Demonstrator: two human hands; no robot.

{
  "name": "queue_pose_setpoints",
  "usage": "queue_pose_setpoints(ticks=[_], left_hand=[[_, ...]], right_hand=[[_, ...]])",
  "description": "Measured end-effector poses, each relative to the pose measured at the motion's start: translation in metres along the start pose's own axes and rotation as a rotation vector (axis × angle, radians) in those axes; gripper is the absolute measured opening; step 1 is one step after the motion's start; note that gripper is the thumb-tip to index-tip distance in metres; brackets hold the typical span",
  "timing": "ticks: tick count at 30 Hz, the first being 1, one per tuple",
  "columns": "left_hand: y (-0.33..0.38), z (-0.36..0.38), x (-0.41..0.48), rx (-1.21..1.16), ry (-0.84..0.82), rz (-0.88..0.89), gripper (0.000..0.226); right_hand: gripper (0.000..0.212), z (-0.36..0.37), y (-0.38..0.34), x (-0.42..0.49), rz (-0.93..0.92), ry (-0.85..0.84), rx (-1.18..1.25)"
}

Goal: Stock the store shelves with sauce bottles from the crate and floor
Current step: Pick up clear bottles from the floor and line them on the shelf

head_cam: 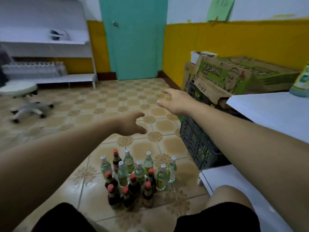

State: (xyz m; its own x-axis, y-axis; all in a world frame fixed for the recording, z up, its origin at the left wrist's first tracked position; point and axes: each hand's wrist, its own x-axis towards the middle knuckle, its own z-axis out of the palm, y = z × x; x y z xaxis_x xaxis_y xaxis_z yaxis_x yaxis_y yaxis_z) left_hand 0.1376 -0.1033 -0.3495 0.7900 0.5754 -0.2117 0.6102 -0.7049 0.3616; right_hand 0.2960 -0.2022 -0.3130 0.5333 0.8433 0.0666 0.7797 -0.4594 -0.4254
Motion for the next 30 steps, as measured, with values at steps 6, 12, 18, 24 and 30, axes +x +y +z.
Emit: queue_pose_setpoints(ticks=[6, 12, 18, 24, 30], left_hand=[[-0.056, -0.004, -0.027, -0.038, 0.045, -0.203, 0.078], [-0.102, 0.010, -0.035, -0.106, 0.039, -0.356, 0.078], [-0.159, 0.036, -0.013, -0.147, -0.014, -0.448, 0.078], [-0.223, 0.092, 0.044, -0.220, -0.133, -0.481, 0.077], [-0.282, 0.158, 0.117, -0.277, -0.259, -0.511, 0.077]], right_hand=[[0.072, 0.045, -0.045, 0.025, -0.148, -0.088, 0.067], [0.072, 0.087, -0.072, 0.053, -0.245, -0.223, 0.116], [0.074, 0.160, -0.081, 0.094, -0.261, -0.393, 0.121], [0.072, 0.263, -0.065, 0.136, -0.173, -0.574, 0.106], [0.056, 0.353, -0.026, 0.172, -0.067, -0.760, 0.105]])
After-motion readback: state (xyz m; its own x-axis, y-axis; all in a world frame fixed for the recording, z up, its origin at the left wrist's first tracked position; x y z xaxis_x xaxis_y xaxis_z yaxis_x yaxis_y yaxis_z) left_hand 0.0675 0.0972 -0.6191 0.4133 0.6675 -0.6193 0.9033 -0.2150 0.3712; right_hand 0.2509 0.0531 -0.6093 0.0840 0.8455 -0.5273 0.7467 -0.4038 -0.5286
